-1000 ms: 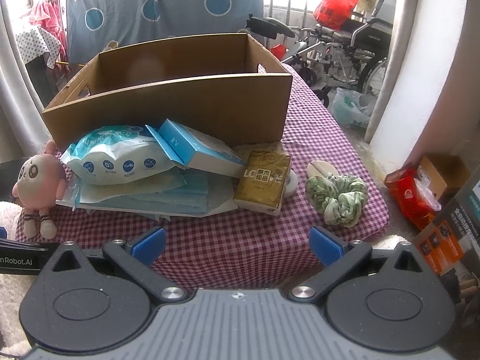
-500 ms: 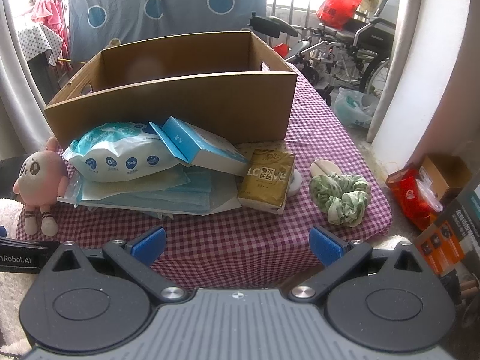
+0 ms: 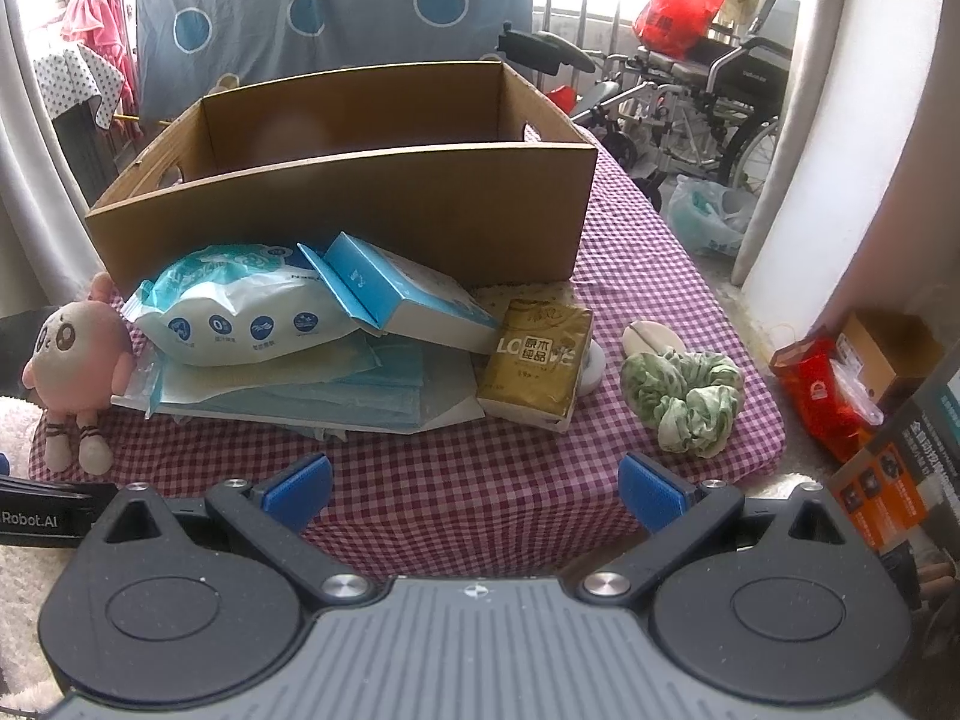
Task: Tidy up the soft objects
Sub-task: 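Move the right tool down to the blue-and-white wet-wipe pack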
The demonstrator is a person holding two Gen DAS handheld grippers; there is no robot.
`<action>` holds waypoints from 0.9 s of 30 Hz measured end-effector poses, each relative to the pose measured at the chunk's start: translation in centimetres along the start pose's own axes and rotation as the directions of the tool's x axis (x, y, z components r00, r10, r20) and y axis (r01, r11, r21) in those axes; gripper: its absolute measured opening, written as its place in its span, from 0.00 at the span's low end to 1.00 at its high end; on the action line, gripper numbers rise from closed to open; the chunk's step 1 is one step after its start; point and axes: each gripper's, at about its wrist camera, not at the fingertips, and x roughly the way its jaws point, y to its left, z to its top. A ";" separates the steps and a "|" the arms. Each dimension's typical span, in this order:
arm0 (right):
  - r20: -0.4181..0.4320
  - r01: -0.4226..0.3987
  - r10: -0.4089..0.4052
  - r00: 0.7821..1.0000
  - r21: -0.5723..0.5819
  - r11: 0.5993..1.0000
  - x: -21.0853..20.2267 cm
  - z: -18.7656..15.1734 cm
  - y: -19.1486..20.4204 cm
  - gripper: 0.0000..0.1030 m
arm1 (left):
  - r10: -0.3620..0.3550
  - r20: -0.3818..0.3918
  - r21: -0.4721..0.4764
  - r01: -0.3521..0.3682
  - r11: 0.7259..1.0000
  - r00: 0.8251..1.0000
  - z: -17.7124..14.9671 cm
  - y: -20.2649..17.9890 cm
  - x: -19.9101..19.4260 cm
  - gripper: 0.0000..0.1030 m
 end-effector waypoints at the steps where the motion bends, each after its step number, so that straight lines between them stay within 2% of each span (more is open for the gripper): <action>1: 0.000 0.000 0.000 1.000 0.000 1.000 0.0 0.0 0.0 1.00 | -0.001 -0.001 -0.001 0.001 1.000 1.000 0.0 0.0 0.0 1.00; 5: 0.031 -0.003 0.003 1.000 0.007 1.000 -0.2 0.7 0.0 1.00 | -0.006 0.014 -0.005 0.006 1.000 1.000 0.5 0.4 0.0 1.00; 8: 0.116 -0.048 0.044 0.992 0.034 0.998 -0.9 1.6 -0.6 1.00 | -0.042 0.072 -0.019 0.044 0.999 0.997 1.1 1.1 -0.7 1.00; 10: 0.192 -0.087 0.078 0.978 0.040 0.995 -1.4 2.1 -0.9 1.00 | -0.090 0.126 -0.026 0.094 0.995 0.988 1.7 1.8 -1.3 1.00; 12: 0.259 -0.129 0.121 0.958 0.014 0.992 -1.7 2.7 -0.9 1.00 | -0.148 0.194 -0.040 0.159 0.987 0.970 2.1 2.8 -2.0 1.00; 15: 0.295 -0.176 0.169 0.941 -0.001 0.984 -1.4 3.8 -0.5 1.00 | -0.244 0.270 -0.050 0.267 0.962 0.931 2.6 4.2 -2.2 1.00; 18: 0.307 -0.235 0.220 0.926 0.010 0.972 -0.8 4.9 -0.5 1.00 | -0.323 0.304 -0.047 0.353 0.935 0.896 3.1 5.0 -1.7 1.00; 23: 0.299 -0.354 0.329 0.896 0.032 0.935 0.3 5.7 -0.7 1.00 | -0.305 0.343 0.011 0.321 0.947 0.888 3.5 5.0 -1.3 1.00; 27: 0.288 -0.405 0.372 0.883 0.064 0.912 1.0 6.2 -1.0 0.99 | -0.309 0.339 0.026 0.320 0.947 0.888 3.5 5.4 -0.9 1.00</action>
